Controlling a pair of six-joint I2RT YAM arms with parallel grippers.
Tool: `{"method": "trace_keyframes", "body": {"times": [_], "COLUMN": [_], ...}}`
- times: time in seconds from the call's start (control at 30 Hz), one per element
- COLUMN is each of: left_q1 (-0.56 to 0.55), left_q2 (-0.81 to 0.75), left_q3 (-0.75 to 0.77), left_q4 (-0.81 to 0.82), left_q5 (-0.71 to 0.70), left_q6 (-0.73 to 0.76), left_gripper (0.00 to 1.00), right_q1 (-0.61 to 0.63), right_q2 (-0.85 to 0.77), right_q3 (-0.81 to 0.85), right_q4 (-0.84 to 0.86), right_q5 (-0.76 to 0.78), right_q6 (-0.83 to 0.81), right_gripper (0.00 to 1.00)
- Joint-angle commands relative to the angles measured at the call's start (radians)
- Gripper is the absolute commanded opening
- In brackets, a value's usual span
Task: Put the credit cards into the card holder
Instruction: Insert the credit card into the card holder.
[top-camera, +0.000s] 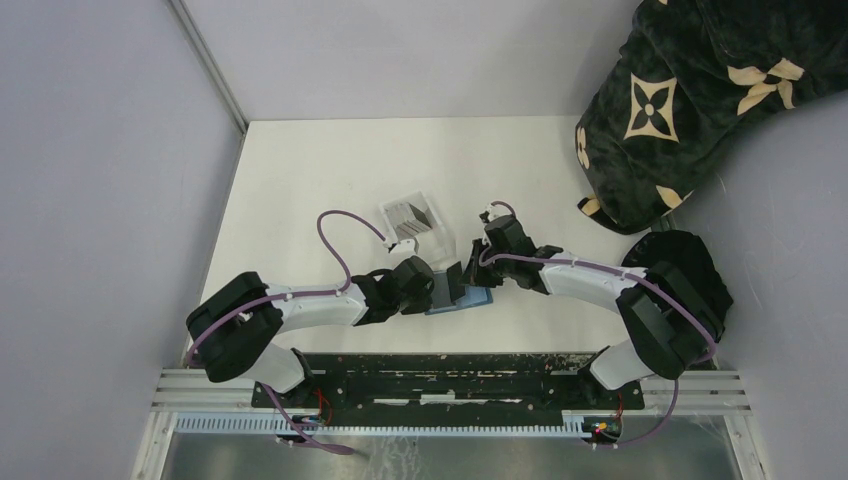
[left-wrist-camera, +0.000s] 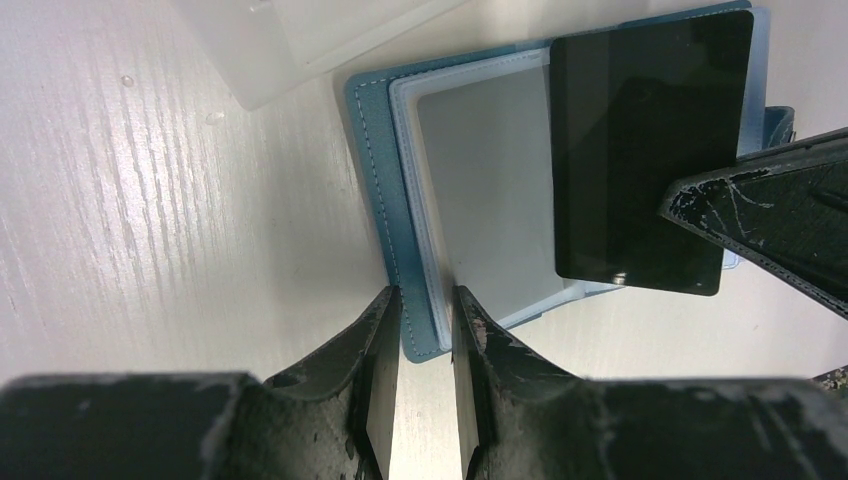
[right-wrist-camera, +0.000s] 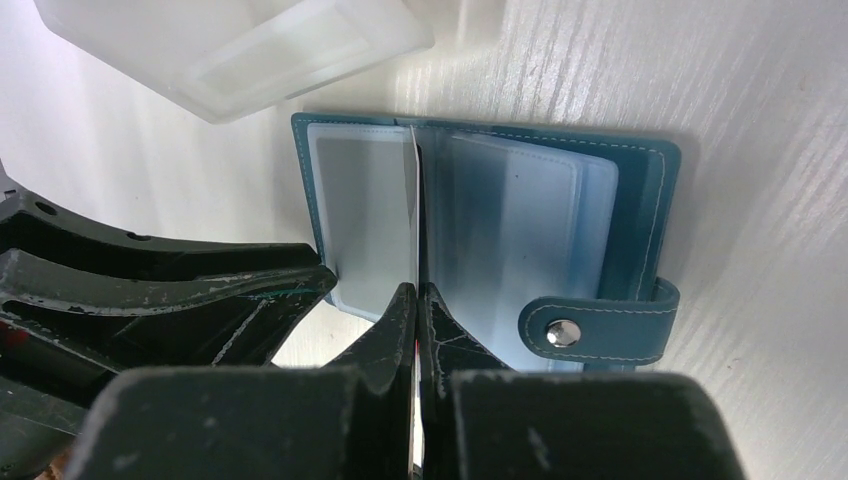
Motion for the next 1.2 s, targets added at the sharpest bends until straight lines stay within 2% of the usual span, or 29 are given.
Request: {"method": "trace_keyframes", "body": {"times": [0.0, 0.4, 1.17], "left_q1": [-0.005, -0.005, -0.004], "left_q2": [0.004, 0.019, 0.050], "left_q3": [0.003, 0.008, 0.033], "left_q4": [-0.007, -0.015, -0.020], "left_q5": [-0.007, -0.012, -0.010], "left_q6": [0.010, 0.009, 0.003], "left_gripper": [0.32, 0.32, 0.32], "right_q1": [-0.014, -0.059, -0.058], "right_q2": [-0.001, -0.036, 0.001], "right_q3": [-0.016, -0.029, -0.090], "right_q4": [0.057, 0.039, 0.130], "right_q5": [-0.017, -0.054, -0.155], "right_q6": [0.005, -0.016, -0.003], "right_gripper": [0.01, 0.01, 0.01]}}
